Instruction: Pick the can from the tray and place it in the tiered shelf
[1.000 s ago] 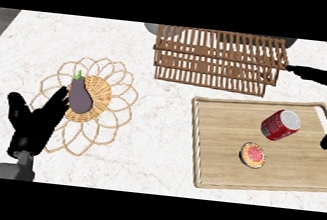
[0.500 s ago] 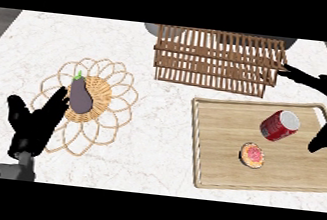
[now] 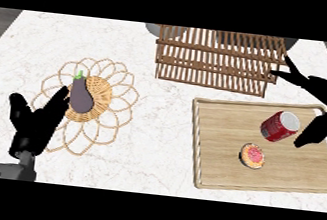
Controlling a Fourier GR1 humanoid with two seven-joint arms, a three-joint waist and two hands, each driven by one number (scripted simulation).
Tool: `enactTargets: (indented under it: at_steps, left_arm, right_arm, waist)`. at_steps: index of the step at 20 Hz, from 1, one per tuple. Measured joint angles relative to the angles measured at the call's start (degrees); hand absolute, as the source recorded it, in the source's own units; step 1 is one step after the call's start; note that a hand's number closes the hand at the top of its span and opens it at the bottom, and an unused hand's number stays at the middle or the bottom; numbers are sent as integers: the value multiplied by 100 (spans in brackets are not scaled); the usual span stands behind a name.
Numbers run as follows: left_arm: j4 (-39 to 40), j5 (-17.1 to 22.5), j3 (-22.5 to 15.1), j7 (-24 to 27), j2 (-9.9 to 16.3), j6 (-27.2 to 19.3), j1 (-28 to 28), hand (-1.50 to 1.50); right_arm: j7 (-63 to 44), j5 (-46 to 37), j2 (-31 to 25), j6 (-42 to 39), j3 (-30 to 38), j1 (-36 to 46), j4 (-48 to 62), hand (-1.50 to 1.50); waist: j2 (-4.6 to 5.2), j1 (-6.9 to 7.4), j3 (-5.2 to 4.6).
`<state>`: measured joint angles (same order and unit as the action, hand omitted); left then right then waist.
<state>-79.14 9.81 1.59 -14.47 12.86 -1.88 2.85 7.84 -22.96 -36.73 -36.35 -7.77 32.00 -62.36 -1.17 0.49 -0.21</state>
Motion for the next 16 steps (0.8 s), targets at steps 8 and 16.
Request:
enactTargets:
  at_steps: [8,16]
  left_arm:
    - [-17,5,79,-30,12,88,-14,0]
    - [-5,-104,66,-56,-72,11,19,0]
  right_arm:
    - [251,-374,163,6,-181,-162,-73,150]
    - [1042,-736,124,129,-389,-310,31,150]
  waist:
    - [1,-24,7]
    - [21,-45,9]
